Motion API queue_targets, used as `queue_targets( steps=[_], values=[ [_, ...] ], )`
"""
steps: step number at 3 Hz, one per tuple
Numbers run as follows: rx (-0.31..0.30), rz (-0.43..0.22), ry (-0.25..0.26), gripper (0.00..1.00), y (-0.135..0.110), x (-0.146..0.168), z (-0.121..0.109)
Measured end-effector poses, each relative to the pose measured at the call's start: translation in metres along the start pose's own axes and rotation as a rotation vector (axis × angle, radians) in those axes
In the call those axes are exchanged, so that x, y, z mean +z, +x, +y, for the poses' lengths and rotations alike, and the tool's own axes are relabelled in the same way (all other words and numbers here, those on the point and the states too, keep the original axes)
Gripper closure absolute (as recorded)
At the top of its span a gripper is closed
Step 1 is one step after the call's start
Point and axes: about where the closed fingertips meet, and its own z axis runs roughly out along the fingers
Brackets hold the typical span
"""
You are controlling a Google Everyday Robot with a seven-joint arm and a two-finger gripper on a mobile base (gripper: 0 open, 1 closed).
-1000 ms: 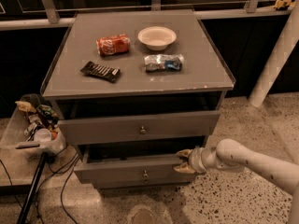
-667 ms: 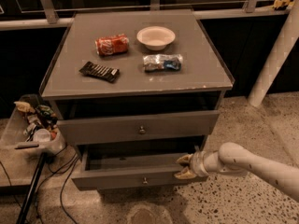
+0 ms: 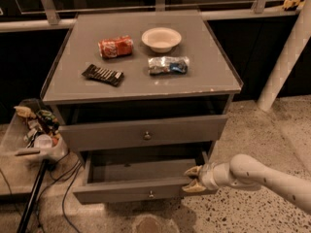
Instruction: Open middle drawer
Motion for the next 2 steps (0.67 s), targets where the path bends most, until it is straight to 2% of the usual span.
queue_targets(
  steps=[2],
  values=[
    [0.000, 0.000, 0.000, 0.35, 0.0000, 0.0001, 0.0000]
  ],
)
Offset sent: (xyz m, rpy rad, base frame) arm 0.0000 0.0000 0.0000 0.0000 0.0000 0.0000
